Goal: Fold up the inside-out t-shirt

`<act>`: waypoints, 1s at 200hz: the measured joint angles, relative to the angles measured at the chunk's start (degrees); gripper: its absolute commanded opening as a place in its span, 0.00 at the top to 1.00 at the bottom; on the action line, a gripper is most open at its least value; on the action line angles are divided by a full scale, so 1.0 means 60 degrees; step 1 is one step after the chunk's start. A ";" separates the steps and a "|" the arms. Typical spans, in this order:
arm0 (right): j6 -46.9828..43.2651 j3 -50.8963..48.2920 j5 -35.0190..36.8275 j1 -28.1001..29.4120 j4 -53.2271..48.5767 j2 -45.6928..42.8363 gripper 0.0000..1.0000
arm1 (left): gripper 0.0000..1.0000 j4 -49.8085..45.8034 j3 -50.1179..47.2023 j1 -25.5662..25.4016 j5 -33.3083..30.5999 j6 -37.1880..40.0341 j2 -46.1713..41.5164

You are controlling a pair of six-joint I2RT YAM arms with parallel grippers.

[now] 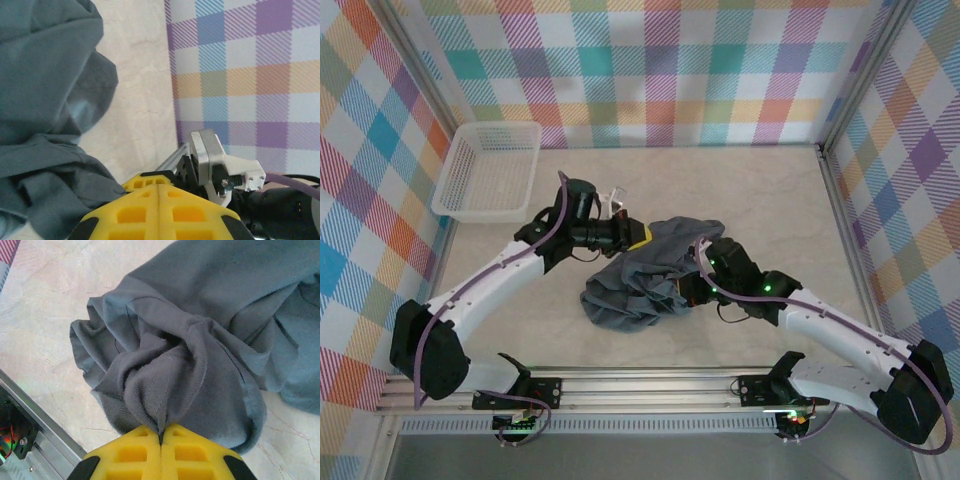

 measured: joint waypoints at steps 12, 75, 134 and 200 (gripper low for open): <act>0.0018 -0.0033 0.0058 0.0000 0.0055 -0.0117 1.00 | 0.73 -0.0390 -0.0040 -0.0015 -0.0149 0.0182 -0.0011; 0.0047 -0.0040 0.0331 0.0000 0.0098 -0.0364 1.00 | 0.61 -0.0306 -0.1905 -0.0455 -0.0106 -0.0605 0.0801; 0.0080 -0.0040 0.0324 0.0000 0.0102 -0.0200 1.00 | 0.62 0.1581 -0.2116 -0.0550 0.0193 -0.1359 0.1268; 0.0146 -0.0040 0.0328 0.0000 0.0102 -0.0200 1.00 | 0.76 0.2098 -0.2441 -0.0561 0.0426 -0.1621 0.1483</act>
